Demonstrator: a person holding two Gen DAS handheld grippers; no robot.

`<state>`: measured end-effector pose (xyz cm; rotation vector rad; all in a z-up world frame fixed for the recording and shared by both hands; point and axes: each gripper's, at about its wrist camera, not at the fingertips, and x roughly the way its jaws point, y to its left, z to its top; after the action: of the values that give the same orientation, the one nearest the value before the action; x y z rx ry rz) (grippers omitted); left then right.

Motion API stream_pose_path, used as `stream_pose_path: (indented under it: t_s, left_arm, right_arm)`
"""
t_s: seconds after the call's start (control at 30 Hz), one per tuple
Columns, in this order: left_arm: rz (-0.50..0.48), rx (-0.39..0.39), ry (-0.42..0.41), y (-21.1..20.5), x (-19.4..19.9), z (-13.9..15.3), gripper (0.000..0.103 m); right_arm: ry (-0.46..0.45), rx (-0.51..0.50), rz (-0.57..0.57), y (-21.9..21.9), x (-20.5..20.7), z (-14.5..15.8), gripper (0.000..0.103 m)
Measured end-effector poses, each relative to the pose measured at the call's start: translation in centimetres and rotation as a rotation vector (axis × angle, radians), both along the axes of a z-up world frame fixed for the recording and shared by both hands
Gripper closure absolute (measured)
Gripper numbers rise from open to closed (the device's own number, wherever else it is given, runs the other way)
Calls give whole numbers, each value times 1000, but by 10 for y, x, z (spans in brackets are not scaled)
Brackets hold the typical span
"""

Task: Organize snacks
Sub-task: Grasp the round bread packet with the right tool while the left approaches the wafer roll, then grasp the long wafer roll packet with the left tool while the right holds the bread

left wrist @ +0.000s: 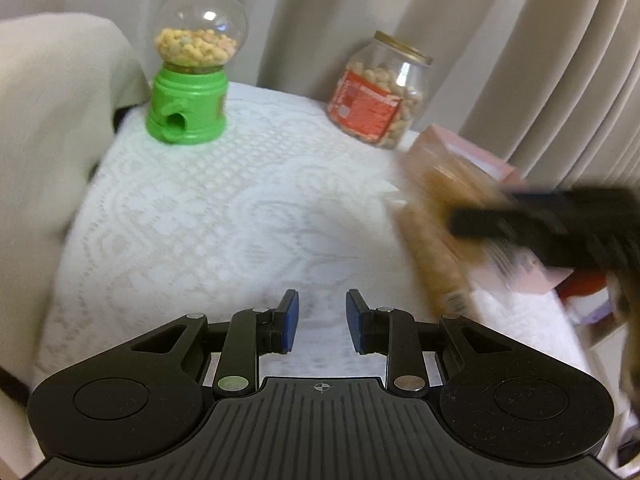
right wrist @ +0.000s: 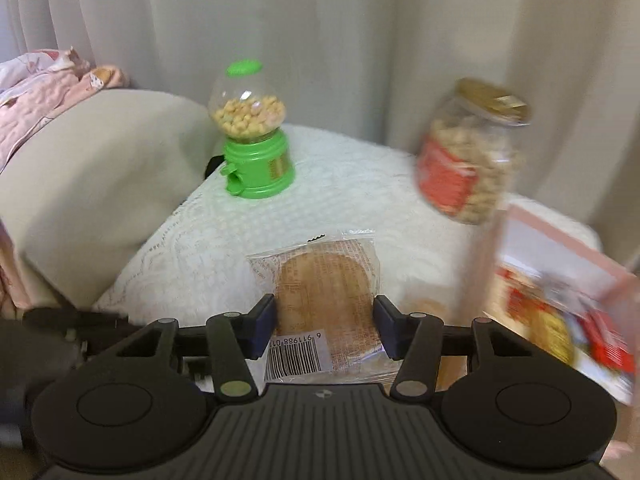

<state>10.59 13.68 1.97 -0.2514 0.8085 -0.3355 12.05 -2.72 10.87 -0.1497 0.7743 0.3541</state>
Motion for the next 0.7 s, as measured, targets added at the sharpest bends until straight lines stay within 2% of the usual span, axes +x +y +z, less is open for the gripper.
stream_pose_path:
  t_s: [0.17, 0.27, 0.3, 0.37, 0.4, 0.43, 0.53, 0.7]
  left_arm:
    - [-63, -113, 19, -30, 18, 5, 73]
    - [-115, -140, 42, -62, 35, 6, 73]
    - [-127, -131, 51, -72, 40, 6, 73]
    - [-122, -54, 53, -93, 50, 7, 73]
    - [-122, -6, 47, -103, 54, 6, 70]
    - [-128, 24, 40, -110, 57, 5, 61]
    - [-131, 94, 26, -124, 60, 4, 57]
    - [-153, 100, 16, -121, 57, 3, 57]
  right_arm:
    - [-36, 47, -89, -56, -58, 0, 51]
    - [-31, 62, -170, -85, -81, -12, 51]
    - [-28, 61, -192, -94, -86, -17, 51]
    - [-13, 60, -237, -109, -97, -29, 51]
    - [-2, 62, -259, -116, -100, -36, 51]
    - [13, 65, -283, -122, -104, -44, 51]
    - [43, 84, -326, -135, -108, -59, 51]
    - [71, 102, -354, -140, -111, -77, 50]
